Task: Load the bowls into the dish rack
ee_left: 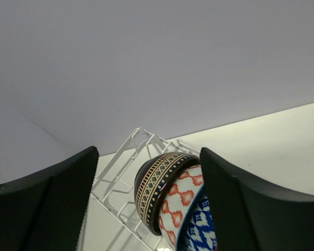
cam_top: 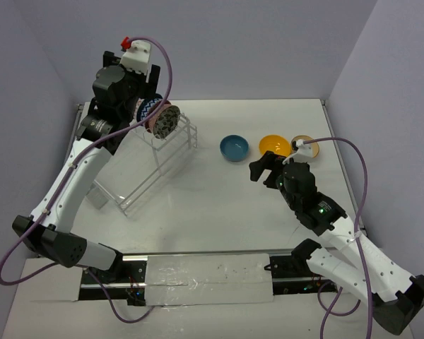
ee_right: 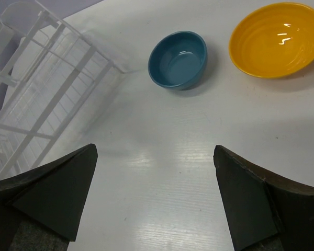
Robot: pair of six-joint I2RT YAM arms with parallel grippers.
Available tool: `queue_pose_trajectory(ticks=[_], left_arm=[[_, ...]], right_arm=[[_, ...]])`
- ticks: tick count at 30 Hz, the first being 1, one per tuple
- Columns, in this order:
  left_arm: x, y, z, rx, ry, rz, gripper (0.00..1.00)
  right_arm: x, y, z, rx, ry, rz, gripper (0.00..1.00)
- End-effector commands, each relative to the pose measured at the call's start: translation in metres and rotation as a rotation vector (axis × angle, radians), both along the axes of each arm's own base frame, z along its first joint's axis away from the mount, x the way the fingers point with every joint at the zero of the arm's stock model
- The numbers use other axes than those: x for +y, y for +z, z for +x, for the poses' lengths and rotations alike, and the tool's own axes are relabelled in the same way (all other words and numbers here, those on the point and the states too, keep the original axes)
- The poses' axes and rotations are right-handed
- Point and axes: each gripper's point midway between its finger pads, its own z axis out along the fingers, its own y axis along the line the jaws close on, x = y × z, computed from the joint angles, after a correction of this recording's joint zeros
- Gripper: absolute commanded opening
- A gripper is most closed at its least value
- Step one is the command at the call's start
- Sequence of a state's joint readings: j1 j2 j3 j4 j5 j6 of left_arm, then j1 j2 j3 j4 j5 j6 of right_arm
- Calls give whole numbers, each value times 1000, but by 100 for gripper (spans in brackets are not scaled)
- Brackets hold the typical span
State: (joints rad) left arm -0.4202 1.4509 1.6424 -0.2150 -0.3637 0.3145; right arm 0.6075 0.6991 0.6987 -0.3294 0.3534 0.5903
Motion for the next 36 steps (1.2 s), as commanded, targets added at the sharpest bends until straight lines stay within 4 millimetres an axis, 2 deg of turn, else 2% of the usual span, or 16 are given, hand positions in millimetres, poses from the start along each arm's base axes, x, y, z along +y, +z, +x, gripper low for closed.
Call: queue_pose_trajectory(ticks=[1, 4, 9, 12, 13, 14, 15, 17, 18, 20, 21, 25, 27, 28, 29, 36], left_arm=[[0, 55, -30, -94, -40, -230, 87], [-3, 57, -47, -66, -62, -371, 99], [6, 44, -80, 2, -39, -542, 99], [15, 26, -103, 23, -28, -578, 99], [14, 6, -106, 60, -28, -567, 99], [19, 12, -119, 30, -47, -587, 99], [16, -10, -123, 67, -55, -580, 99], [18, -13, -139, 51, -90, -612, 99], [10, -36, -141, 97, -122, -607, 99], [7, -43, -153, 91, -167, -627, 99], [5, -58, -153, 113, -173, -622, 99], [10, -76, -160, 120, -156, -627, 99], [11, -80, -163, 125, -154, -625, 99], [11, -82, -163, 132, -155, -623, 99], [11, -83, -163, 133, -156, -625, 99], [2, -88, -162, 157, -190, -621, 99]], right_arm=[[-6, -5, 9, 14, -62, 5, 100], [-8, -11, 17, 58, -104, 3, 99], [-19, -31, 39, 152, -182, 14, 98], [-17, -39, 54, 196, -192, 14, 98], [-14, -35, 59, 189, -190, 13, 98], [-14, -36, 64, 193, -201, 4, 98], [-11, -44, 72, 215, -203, -15, 97], [-6, -43, 83, 217, -203, -13, 97], [-1, -56, 90, 254, -204, -26, 97], [8, -55, 102, 266, -198, -17, 96], [13, -70, 109, 306, -202, -20, 96], [27, -85, 134, 350, -218, -10, 94], [33, -105, 142, 403, -223, -22, 93], [39, -99, 151, 394, -220, -11, 93], [40, -111, 155, 420, -227, -21, 92], [49, -139, 176, 470, -290, 6, 84]])
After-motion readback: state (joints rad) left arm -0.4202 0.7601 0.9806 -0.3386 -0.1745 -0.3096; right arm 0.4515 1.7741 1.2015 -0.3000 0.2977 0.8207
